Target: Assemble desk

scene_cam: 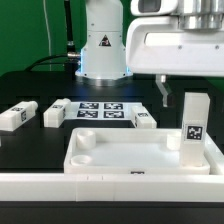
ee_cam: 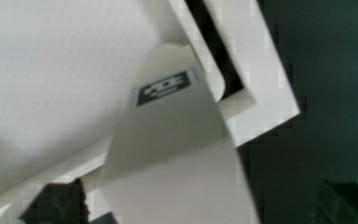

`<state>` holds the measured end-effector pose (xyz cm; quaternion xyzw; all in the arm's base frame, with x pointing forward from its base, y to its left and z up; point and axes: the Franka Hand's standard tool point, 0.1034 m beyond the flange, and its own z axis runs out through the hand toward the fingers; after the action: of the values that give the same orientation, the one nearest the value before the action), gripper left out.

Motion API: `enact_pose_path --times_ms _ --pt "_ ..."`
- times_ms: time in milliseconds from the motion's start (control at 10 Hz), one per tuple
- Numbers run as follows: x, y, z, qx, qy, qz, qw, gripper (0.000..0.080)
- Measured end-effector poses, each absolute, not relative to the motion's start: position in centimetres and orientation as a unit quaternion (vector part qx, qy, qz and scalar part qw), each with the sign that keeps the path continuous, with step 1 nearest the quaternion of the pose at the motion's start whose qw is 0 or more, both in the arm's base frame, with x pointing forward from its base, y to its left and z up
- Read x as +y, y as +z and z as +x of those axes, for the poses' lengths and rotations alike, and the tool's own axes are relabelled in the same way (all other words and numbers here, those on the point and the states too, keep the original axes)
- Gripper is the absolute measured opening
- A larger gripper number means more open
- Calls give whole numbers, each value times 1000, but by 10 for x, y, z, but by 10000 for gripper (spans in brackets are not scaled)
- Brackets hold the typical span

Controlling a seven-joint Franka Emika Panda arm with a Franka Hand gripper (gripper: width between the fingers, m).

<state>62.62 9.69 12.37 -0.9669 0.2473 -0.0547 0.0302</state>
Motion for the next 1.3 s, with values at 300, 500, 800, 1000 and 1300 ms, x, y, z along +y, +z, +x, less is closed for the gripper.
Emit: enact_pose_path --times_ms 300,500,800,1000,1300 --pt "86 144 606 192 -56 -979 31 649" --pt "87 142 605 192 -55 -979 31 649" --pt "87 141 605 192 -54 -979 30 649" --pt "87 141 605 192 -54 -979 30 649" --pt "88 135 593 165 -58 -984 27 649"
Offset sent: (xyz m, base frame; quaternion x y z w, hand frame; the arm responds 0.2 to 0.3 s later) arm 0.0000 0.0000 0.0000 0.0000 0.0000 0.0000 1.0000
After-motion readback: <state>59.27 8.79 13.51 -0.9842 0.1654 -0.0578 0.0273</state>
